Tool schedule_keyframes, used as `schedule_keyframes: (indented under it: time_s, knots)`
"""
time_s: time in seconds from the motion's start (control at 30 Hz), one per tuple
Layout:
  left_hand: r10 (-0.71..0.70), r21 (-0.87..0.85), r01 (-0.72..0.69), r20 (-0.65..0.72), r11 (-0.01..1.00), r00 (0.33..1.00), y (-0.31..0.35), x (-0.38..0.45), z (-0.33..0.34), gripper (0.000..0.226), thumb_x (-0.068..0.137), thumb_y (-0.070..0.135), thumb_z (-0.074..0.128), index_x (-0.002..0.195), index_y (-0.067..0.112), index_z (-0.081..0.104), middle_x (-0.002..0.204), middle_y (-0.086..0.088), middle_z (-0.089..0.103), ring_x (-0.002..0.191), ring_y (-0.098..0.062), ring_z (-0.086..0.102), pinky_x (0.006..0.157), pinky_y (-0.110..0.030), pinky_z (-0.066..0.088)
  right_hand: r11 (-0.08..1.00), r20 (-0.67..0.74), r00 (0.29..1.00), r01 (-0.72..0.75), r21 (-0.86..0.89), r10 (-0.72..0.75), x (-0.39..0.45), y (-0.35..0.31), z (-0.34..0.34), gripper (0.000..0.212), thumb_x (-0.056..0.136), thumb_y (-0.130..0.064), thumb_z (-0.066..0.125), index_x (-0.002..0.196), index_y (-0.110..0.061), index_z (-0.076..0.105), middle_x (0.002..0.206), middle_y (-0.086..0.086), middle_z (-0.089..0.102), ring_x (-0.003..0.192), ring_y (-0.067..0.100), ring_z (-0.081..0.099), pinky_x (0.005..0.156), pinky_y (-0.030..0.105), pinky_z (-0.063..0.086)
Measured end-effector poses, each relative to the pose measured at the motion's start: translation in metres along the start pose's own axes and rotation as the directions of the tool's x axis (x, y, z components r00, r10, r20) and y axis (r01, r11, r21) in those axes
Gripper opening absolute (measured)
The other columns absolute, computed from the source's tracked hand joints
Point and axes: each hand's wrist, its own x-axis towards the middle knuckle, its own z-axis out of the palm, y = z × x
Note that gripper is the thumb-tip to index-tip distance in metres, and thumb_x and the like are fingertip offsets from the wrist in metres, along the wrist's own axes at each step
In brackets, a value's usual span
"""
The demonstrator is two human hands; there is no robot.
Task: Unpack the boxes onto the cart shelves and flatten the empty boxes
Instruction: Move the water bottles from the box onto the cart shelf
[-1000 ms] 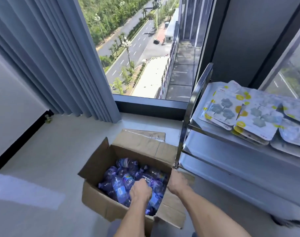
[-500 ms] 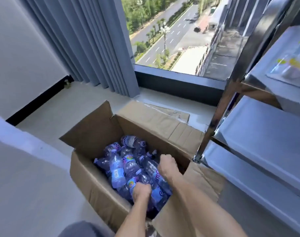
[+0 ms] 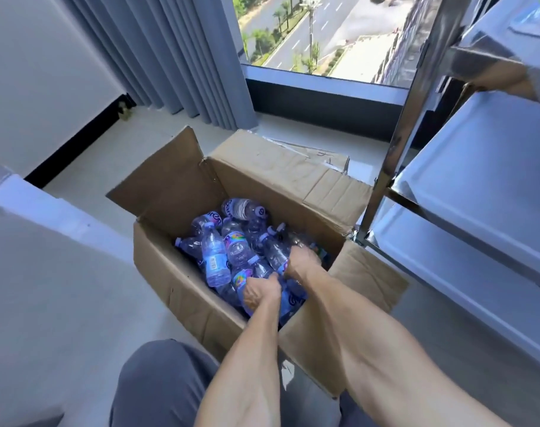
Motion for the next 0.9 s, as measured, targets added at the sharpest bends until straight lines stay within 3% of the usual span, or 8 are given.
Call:
schedule_keyframes:
  time_s: [0.2,0.27,0.33,0.4,0.5,0.57,0.73,0.9]
  knots:
    - [-0.062,-0.242,0.085,0.102,0.967,0.993,-0.010,0.011,-0.006,0.069,0.073,0.034,0.082,0.129,0.009,0.052,0.123,-0.014,0.065,0.108,-0.034,0.062,0.087,-0.034,0.046,0.999,-0.002,1.000,-0.032,-0.037,0.031,0.001,-0.005,0.004,0.092,0.076,-0.027,0.082,0.145,-0.002,0.027,0.136,0.019,0.054,0.125,0.031,0.055,0.096,0.033,0.047]
    - [-0.050,-0.342,0.093,0.132,0.935,0.990,-0.018,0.015,-0.005,0.060,0.074,0.028,0.083,0.122,0.012,0.051,0.119,-0.014,0.064,0.101,-0.032,0.061,0.085,-0.034,0.046,0.996,-0.003,1.000,-0.023,-0.087,0.022,-0.001,-0.006,0.004,0.078,0.076,-0.026,0.082,0.139,-0.005,0.039,0.133,0.015,0.057,0.122,0.029,0.057,0.093,0.032,0.048]
    - [-0.058,-0.462,0.121,0.148,0.878,0.987,-0.021,0.016,-0.006,0.051,0.075,0.021,0.084,0.115,0.013,0.052,0.113,-0.013,0.065,0.095,-0.031,0.060,0.088,-0.036,0.049,0.988,0.035,0.999,-0.011,-0.151,0.016,-0.005,-0.007,0.004,0.052,0.074,-0.025,0.082,0.117,-0.010,0.056,0.122,0.010,0.064,0.114,0.026,0.062,0.083,0.030,0.049]
    - [-0.059,-0.510,0.121,0.136,0.852,0.989,-0.023,0.015,-0.007,0.050,0.076,0.021,0.083,0.115,0.014,0.053,0.109,-0.010,0.066,0.093,-0.030,0.059,0.091,-0.039,0.049,0.984,0.072,0.997,-0.020,-0.177,0.033,-0.011,-0.008,0.002,0.032,0.073,-0.021,0.082,0.093,-0.012,0.058,0.115,0.008,0.068,0.106,0.024,0.066,0.074,0.029,0.049]
    - [-0.040,-0.533,0.081,0.089,0.842,0.995,-0.021,0.011,-0.007,0.049,0.077,0.021,0.082,0.116,0.013,0.053,0.107,-0.008,0.065,0.092,-0.030,0.061,0.092,-0.042,0.050,0.989,0.087,0.994,-0.052,-0.141,0.064,-0.010,-0.012,0.003,0.057,0.081,-0.022,0.076,0.124,-0.003,0.045,0.120,0.011,0.064,0.110,0.024,0.064,0.081,0.030,0.050]
    - [-0.025,-0.547,0.069,0.087,0.834,0.996,-0.020,0.010,-0.007,0.052,0.079,0.021,0.080,0.120,0.012,0.049,0.109,-0.009,0.062,0.093,-0.031,0.061,0.090,-0.041,0.050,0.991,0.100,0.993,-0.051,-0.121,0.063,-0.011,-0.016,0.003,0.072,0.082,-0.029,0.077,0.131,0.001,0.035,0.112,0.010,0.065,0.106,0.023,0.064,0.081,0.030,0.049]
    - [-0.004,-0.586,0.065,0.104,0.808,0.995,-0.021,0.013,-0.008,0.050,0.082,0.021,0.077,0.120,0.018,0.046,0.106,-0.004,0.054,0.090,-0.027,0.053,0.083,-0.033,0.041,0.993,0.042,0.999,-0.003,-0.119,0.008,-0.012,-0.013,0.000,0.046,0.074,-0.027,0.083,0.110,-0.010,0.060,0.116,0.009,0.067,0.106,0.025,0.065,0.077,0.029,0.050]
    - [0.124,-0.554,-0.061,0.077,0.830,0.989,-0.008,0.012,-0.017,0.044,0.082,0.025,0.077,0.108,0.026,0.041,0.102,-0.002,0.053,0.089,-0.026,0.055,0.086,-0.036,0.046,0.998,-0.128,0.992,0.000,-0.068,-0.009,-0.020,-0.016,-0.005,0.030,0.083,-0.020,0.066,0.111,-0.011,0.062,0.118,0.010,0.066,0.109,0.029,0.064,0.083,0.034,0.051]
